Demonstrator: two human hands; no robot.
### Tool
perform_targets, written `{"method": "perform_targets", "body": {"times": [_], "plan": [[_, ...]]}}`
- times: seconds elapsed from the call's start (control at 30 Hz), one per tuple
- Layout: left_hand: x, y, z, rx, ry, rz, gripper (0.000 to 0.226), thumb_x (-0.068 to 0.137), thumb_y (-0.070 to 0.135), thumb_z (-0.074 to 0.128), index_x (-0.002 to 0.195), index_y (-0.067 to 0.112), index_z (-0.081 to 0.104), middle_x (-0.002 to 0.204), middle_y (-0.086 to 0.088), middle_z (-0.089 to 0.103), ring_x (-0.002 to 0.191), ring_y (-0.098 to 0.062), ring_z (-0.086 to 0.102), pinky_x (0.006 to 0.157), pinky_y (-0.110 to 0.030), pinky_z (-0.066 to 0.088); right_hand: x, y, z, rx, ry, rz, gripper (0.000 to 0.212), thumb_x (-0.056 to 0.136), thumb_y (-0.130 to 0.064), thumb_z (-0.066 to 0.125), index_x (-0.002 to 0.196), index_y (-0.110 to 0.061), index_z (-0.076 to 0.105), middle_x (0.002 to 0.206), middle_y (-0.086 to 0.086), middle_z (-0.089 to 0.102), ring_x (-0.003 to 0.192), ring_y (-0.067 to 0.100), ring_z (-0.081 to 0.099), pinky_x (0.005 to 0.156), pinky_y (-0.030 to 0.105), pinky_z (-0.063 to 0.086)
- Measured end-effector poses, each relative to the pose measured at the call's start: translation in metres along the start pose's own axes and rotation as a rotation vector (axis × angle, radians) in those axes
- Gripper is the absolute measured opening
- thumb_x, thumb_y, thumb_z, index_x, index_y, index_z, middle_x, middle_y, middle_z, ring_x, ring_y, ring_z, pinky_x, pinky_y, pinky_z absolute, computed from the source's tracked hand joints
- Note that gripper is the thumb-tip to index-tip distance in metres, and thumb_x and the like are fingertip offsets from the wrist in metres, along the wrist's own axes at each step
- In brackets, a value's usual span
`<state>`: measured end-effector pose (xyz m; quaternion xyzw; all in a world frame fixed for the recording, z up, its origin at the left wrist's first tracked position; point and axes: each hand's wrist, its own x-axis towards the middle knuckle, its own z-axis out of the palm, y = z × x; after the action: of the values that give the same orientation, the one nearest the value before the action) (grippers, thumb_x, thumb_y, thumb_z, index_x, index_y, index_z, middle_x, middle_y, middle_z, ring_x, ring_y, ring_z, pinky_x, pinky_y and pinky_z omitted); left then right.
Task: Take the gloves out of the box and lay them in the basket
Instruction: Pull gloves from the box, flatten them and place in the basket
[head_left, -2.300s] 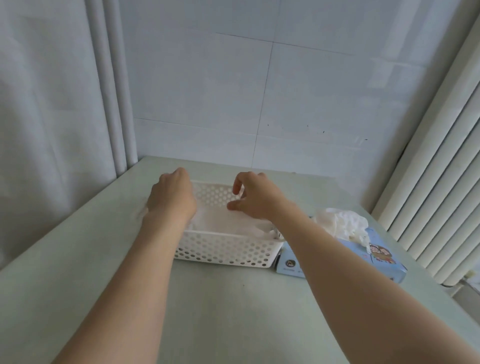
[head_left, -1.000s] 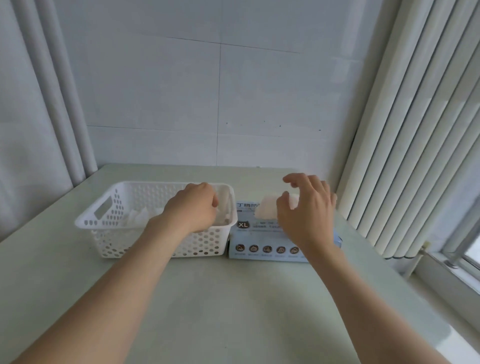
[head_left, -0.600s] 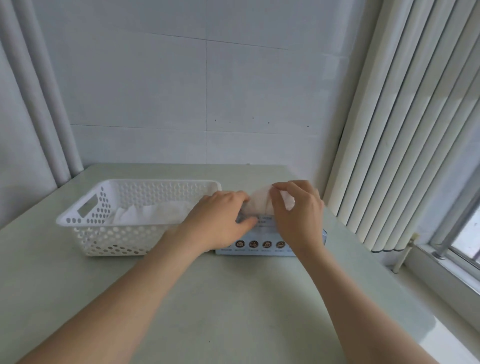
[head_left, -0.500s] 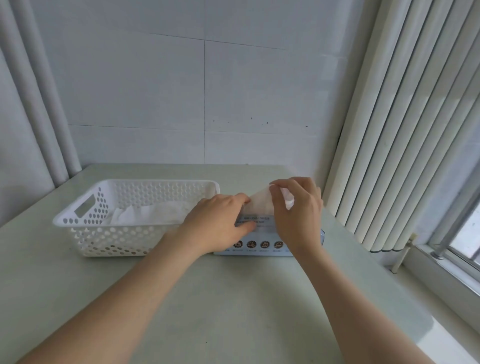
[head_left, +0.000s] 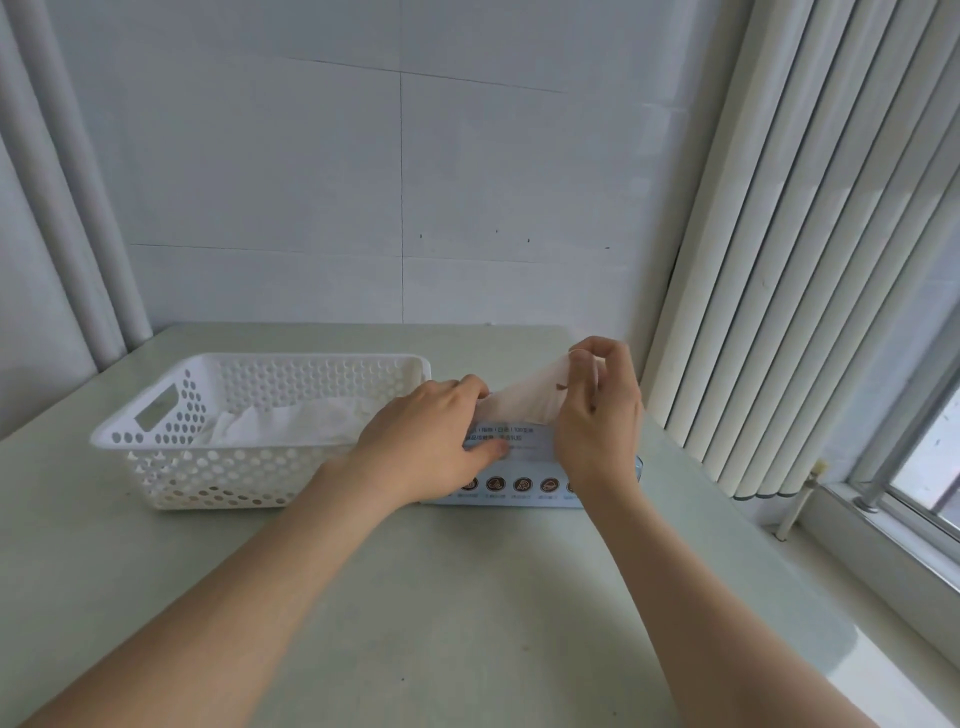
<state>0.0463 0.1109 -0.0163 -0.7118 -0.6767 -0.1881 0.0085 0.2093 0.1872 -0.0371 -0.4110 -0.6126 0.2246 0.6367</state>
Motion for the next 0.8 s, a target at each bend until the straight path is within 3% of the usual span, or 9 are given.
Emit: {"method": "perform_targets", "body": {"times": [0.1, 0.2, 0.33, 0.47, 0.53, 0.67, 0.73, 0.8], "plan": [[0.001, -0.002, 0.001, -0.005, -0.003, 0.0, 0.062, 0.094, 0.063, 0.061, 0.141, 0.025, 0.047, 0.133, 0.008, 0.061, 0.119, -0.018, 0.057, 0.092, -0.041, 0.053, 0.003, -0.002, -0.002, 0.075, 0.018, 0.035, 0.014, 0.112, -0.023, 0.045, 0.104, -0.023, 0.056, 0.088, -0.002, 0.065, 0.085, 0.009, 0.065, 0.074, 0.029, 0.048], [0.002, -0.004, 0.002, -0.015, 0.003, 0.006, 0.064, 0.093, 0.064, 0.062, 0.141, 0.024, 0.047, 0.136, 0.007, 0.06, 0.12, -0.018, 0.057, 0.094, -0.041, 0.053, 0.009, 0.001, -0.003, 0.155, 0.057, 0.12, 0.014, 0.112, -0.024, 0.046, 0.105, -0.022, 0.057, 0.092, -0.003, 0.066, 0.087, 0.009, 0.067, 0.076, 0.029, 0.051], [0.003, -0.005, 0.003, -0.022, 0.007, 0.017, 0.062, 0.094, 0.063, 0.062, 0.142, 0.025, 0.047, 0.135, 0.007, 0.06, 0.119, -0.018, 0.058, 0.093, -0.042, 0.053, 0.017, 0.003, -0.004, 0.306, 0.141, 0.262, 0.014, 0.112, -0.023, 0.047, 0.103, -0.024, 0.058, 0.093, -0.003, 0.065, 0.079, 0.008, 0.065, 0.066, 0.02, 0.051], [0.002, -0.006, 0.003, 0.023, -0.015, 0.037, 0.056, 0.097, 0.062, 0.056, 0.143, 0.032, 0.044, 0.129, 0.009, 0.062, 0.117, -0.019, 0.057, 0.091, -0.042, 0.053, 0.026, 0.008, -0.013, 0.447, 0.278, 0.498, 0.016, 0.113, -0.028, 0.043, 0.105, -0.027, 0.057, 0.104, -0.001, 0.066, 0.079, 0.011, 0.066, 0.067, 0.027, 0.052], [0.003, -0.006, 0.003, 0.046, -0.013, 0.047, 0.052, 0.099, 0.061, 0.054, 0.143, 0.035, 0.043, 0.124, 0.008, 0.063, 0.113, -0.019, 0.058, 0.089, -0.041, 0.053, 0.028, 0.008, -0.017, 0.488, 0.304, 0.571, 0.018, 0.113, -0.03, 0.042, 0.101, -0.03, 0.055, 0.098, 0.002, 0.063, 0.068, 0.011, 0.06, 0.064, 0.028, 0.049], [0.002, -0.003, 0.004, 0.061, 0.004, 0.099, 0.058, 0.101, 0.057, 0.051, 0.152, 0.045, 0.025, 0.106, 0.006, 0.062, 0.102, -0.023, 0.062, 0.084, -0.043, 0.054, 0.024, -0.003, -0.016, 0.437, 0.238, 0.448, 0.014, 0.112, -0.028, 0.047, 0.103, -0.028, 0.057, 0.075, 0.0, 0.058, 0.056, 0.011, 0.051, 0.052, 0.027, 0.046], [0.001, -0.002, 0.004, 0.112, -0.004, 0.12, 0.057, 0.105, 0.054, 0.046, 0.155, 0.047, 0.021, 0.102, 0.006, 0.056, 0.107, -0.026, 0.06, 0.087, -0.044, 0.052, 0.018, -0.008, -0.016, 0.346, 0.124, 0.304, 0.006, 0.107, -0.027, 0.054, 0.107, -0.027, 0.06, 0.08, 0.001, 0.065, 0.061, 0.012, 0.055, 0.057, 0.031, 0.048], [0.001, -0.002, 0.003, 0.146, -0.011, 0.124, 0.059, 0.107, 0.053, 0.041, 0.159, 0.049, 0.015, 0.108, 0.003, 0.057, 0.115, -0.027, 0.058, 0.09, -0.044, 0.049, 0.014, -0.011, -0.019, 0.291, -0.05, 0.21, 0.02, 0.097, -0.023, 0.06, 0.116, -0.029, 0.061, 0.097, 0.004, 0.07, 0.073, 0.01, 0.062, 0.064, 0.029, 0.053]]}}
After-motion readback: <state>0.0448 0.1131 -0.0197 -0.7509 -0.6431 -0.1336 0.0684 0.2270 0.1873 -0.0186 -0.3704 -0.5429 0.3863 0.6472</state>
